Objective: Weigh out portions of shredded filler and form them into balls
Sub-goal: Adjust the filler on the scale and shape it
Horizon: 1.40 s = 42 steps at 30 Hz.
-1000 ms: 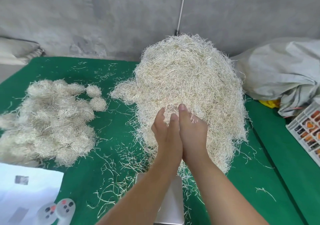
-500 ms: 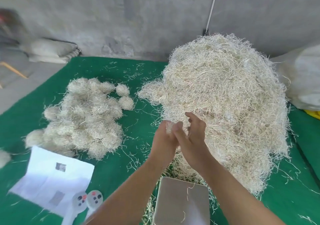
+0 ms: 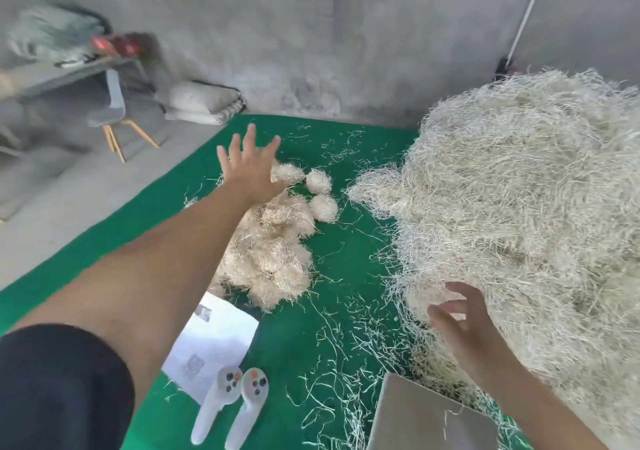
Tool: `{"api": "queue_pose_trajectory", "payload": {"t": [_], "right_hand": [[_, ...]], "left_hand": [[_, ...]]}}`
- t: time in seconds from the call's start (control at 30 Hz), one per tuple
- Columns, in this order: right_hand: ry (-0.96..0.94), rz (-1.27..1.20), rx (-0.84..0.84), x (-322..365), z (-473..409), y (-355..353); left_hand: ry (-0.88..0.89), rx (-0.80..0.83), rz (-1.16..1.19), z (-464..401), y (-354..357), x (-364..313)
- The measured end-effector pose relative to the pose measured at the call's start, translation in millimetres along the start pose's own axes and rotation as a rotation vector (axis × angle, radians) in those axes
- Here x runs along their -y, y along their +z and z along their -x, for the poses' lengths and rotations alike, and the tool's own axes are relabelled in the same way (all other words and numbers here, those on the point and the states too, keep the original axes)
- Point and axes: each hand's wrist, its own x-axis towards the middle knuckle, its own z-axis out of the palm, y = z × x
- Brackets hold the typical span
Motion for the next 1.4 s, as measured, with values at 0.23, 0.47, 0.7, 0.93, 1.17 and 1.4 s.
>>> {"api": "queue_pose_trajectory", "payload": {"t": [0.23, 0.47, 0.7, 0.93, 1.17, 1.4], "right_hand": [[0.070, -0.032, -0.111, -49.6, -12.9, -13.3], [0.174, 0.312, -0.446, -110.0, -4.2, -46.3], [0.581, 0.380, -0.389, -205.3, 51.7, -89.0], [0.697, 0.618, -0.336, -234.0, 57.0, -83.5], [0.541, 0.343, -0.435, -217.6, 60.2, -72.4], [0.349, -0.359, -0.595, -146.9, 74.9, -48.5]], "left_hand": [[0.287, 0.038, 0.092, 22.4, 30.4, -62.0], [0.499, 0.288, 0.451, 116.4, 104.1, -172.8], [0.722, 0.569, 0.622, 228.2, 137.3, -281.5], [0.699, 0.659, 0.701, 277.7, 141.7, -312.4], [0.569, 0.662, 0.839, 289.2, 140.2, -316.2], [0.171, 0.998, 1.459, 298.6, 117.0, -323.2]]}}
